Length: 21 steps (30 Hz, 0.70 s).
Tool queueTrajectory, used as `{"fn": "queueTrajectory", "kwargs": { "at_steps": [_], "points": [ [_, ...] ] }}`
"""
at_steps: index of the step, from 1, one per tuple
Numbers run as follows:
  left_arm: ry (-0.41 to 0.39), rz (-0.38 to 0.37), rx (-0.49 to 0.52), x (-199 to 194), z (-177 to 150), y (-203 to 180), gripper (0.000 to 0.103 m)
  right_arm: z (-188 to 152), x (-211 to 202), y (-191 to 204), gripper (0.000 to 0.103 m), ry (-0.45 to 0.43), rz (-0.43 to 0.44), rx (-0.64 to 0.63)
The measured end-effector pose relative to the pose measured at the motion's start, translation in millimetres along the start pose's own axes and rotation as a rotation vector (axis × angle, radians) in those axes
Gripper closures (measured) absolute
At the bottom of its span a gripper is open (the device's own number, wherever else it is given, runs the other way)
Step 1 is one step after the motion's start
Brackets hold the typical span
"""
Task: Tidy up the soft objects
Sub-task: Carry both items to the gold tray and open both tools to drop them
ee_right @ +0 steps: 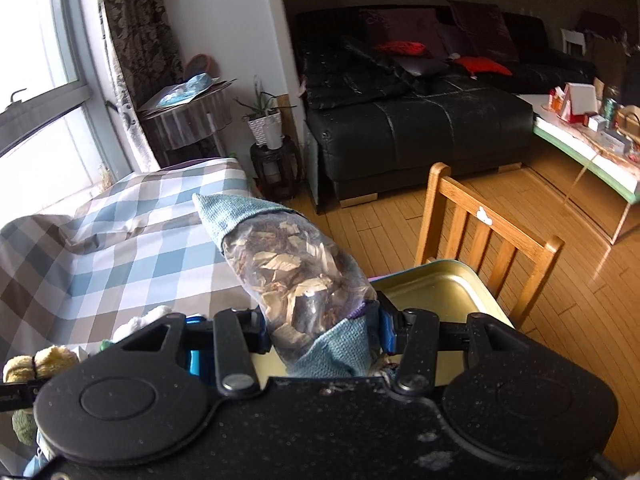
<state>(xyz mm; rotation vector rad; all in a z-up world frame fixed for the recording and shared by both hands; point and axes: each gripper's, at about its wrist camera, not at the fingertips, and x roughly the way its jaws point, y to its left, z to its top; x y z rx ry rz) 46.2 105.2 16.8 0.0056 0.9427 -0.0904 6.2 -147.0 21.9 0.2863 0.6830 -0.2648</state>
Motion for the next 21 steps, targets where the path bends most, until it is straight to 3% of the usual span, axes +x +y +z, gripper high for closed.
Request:
{"fn": "queueTrajectory", "kwargs": {
  "at_steps": [8, 14, 21],
  "points": [
    [-0.041, -0.091, 0.097, -17.1, 15.5, -59.9, 0.055, 4.9, 11.6, -39.9, 0.056, 0.016, -0.248, 0.128],
    [-0.030, -0.138, 0.155, -11.5, 17.8, -103.9, 0.055, 5.4, 18.8, -56.0, 0.056, 0.053, -0.295, 0.193],
    [0.037, -0.175, 0.199, 7.2, 8.1, -144.9, 0.055, 6.5, 25.4, -68.9, 0.056, 0.094, -0.316, 0.251]
  ]
}}
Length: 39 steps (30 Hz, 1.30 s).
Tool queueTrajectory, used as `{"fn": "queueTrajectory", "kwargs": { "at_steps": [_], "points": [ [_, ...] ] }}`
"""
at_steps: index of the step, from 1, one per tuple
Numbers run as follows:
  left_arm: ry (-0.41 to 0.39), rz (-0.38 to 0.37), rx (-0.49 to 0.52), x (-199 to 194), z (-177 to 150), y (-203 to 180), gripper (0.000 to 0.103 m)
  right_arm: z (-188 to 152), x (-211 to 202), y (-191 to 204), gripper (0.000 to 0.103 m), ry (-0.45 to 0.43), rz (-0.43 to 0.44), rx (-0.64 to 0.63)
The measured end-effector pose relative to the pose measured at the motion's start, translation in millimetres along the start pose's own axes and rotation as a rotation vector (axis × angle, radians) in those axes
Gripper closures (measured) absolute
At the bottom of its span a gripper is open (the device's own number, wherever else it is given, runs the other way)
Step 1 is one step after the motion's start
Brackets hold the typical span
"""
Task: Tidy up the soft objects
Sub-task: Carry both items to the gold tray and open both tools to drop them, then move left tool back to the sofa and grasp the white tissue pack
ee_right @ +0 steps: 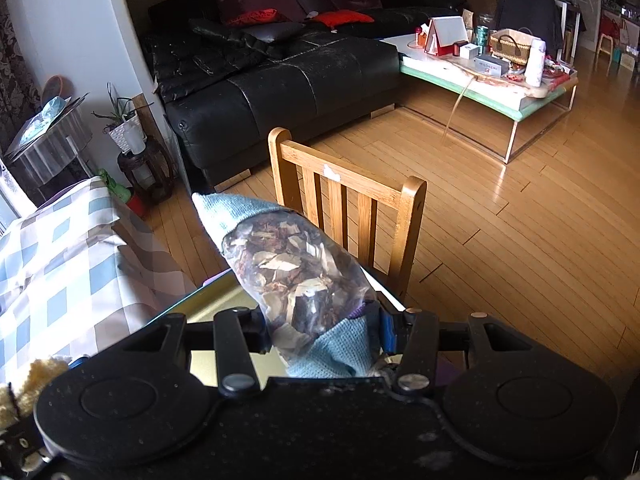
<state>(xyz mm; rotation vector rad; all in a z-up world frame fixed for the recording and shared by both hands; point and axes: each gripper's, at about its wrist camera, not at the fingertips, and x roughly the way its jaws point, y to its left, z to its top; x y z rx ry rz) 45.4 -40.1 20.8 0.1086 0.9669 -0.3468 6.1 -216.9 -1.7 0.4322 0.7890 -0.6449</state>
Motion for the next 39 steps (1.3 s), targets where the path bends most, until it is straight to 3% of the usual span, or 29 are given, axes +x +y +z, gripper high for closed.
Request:
{"fn": "queueTrajectory", "kwargs": {
  "at_steps": [15, 21, 23, 39],
  "points": [
    [0.044, 0.034, 0.056, 32.9, -3.7, -35.3, 0.050, 2.9, 10.5, -3.0, 0.056, 0.046, 0.000, 0.016],
    [0.009, 0.064, 0.076, 33.0, -4.1, -38.9, 0.043, 1.9, 10.9, -2.8, 0.052, 0.044, 0.007, 0.010],
    [0.007, 0.064, 0.074, 33.0, -4.1, -38.6, 0.040, 1.8, 9.0, -2.6, 0.043, 0.032, 0.014, 0.009],
    [0.021, 0.085, 0.057, 34.5, -8.5, -32.1, 0.040, 1.0, 8.0, -1.4, 0.043, 0.025, 0.018, -0.003]
  ]
}}
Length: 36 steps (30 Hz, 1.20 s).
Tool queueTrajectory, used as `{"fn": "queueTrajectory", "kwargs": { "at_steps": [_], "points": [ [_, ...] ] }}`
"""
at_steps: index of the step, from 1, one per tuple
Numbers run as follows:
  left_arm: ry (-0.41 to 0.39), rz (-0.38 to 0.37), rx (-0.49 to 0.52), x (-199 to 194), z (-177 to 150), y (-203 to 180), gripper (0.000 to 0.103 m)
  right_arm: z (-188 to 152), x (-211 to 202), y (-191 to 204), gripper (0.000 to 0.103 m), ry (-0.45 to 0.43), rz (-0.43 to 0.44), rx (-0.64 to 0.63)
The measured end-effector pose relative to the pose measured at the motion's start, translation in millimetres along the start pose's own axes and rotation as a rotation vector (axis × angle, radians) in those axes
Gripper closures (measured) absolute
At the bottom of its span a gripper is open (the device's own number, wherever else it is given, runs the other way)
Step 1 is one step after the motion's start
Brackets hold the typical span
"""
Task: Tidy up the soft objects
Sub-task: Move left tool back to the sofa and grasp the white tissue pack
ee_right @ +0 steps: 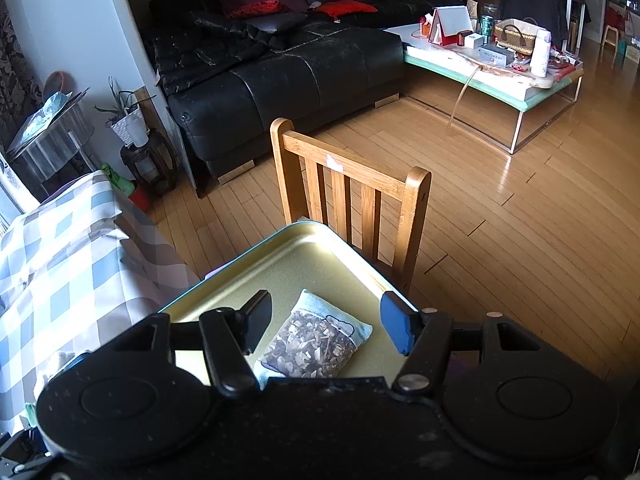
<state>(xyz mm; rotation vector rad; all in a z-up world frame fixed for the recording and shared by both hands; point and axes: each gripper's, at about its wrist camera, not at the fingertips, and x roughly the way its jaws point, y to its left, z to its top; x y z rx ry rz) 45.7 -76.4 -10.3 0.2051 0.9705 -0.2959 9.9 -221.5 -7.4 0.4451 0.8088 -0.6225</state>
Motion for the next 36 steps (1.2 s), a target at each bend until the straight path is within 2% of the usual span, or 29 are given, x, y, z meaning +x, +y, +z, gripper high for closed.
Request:
{"fn": "queueTrajectory", "kwargs": {
  "at_steps": [21, 29, 36],
  "points": [
    [0.009, 0.011, -0.013, -9.3, -11.2, 14.4, 0.039, -2.1, 4.1, 0.9, 0.041, 0.028, 0.007, -0.006],
    [0.008, 0.050, -0.052, -19.7, -21.9, 47.3, 0.039, -5.2, 7.8, 8.4, 0.041, 0.038, -0.006, -0.043],
    [0.018, 0.121, -0.101, -29.6, -37.9, 92.9, 0.039, -11.1, 9.7, 15.6, 0.041, 0.047, 0.007, -0.073]
  ]
}}
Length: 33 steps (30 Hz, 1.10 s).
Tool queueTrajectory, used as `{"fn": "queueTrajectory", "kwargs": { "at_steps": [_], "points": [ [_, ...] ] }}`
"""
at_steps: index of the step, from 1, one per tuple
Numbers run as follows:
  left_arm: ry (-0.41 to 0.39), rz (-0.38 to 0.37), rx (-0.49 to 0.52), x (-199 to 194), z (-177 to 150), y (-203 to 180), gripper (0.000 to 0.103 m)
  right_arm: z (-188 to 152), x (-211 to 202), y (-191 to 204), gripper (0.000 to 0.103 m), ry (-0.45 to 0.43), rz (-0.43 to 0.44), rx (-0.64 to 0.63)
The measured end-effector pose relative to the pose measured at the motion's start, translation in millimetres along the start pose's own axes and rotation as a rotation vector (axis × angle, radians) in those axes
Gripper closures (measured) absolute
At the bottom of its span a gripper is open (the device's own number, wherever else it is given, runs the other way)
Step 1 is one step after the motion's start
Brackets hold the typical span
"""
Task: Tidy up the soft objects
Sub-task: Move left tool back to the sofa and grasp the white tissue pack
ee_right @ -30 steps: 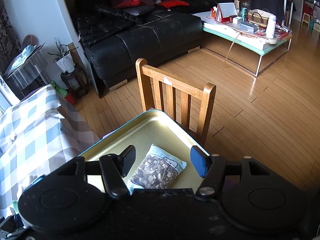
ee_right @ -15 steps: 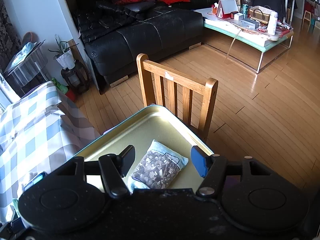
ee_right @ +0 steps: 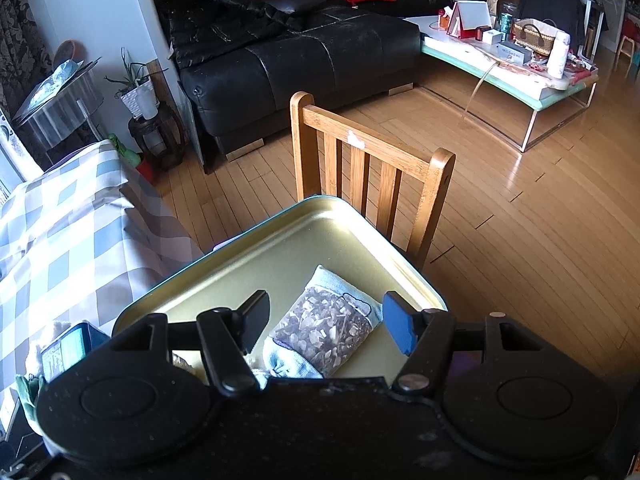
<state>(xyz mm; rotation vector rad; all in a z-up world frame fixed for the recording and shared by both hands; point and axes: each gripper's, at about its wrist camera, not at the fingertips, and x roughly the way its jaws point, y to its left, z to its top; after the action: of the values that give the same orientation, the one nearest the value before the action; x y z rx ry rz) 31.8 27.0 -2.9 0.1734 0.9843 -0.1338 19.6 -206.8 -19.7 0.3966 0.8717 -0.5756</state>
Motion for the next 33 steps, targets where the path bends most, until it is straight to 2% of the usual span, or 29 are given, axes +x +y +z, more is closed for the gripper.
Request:
{"fn": "queueTrajectory", "kwargs": {
  "at_steps": [11, 22, 33],
  "points": [
    [0.029, 0.130, -0.101, -6.2, -18.8, 78.7, 0.039, -8.9, -7.0, 19.3, 0.038, -0.025, 0.026, -0.100],
    [0.086, 0.235, -0.201, -7.7, -40.2, 135.5, 0.039, -15.3, -12.6, 33.6, 0.038, -0.033, 0.067, -0.154],
    [0.131, 0.272, -0.268, 9.3, -53.5, 161.4, 0.039, -26.1, -23.3, 50.8, 0.035, -0.073, 0.130, -0.239]
  ]
}}
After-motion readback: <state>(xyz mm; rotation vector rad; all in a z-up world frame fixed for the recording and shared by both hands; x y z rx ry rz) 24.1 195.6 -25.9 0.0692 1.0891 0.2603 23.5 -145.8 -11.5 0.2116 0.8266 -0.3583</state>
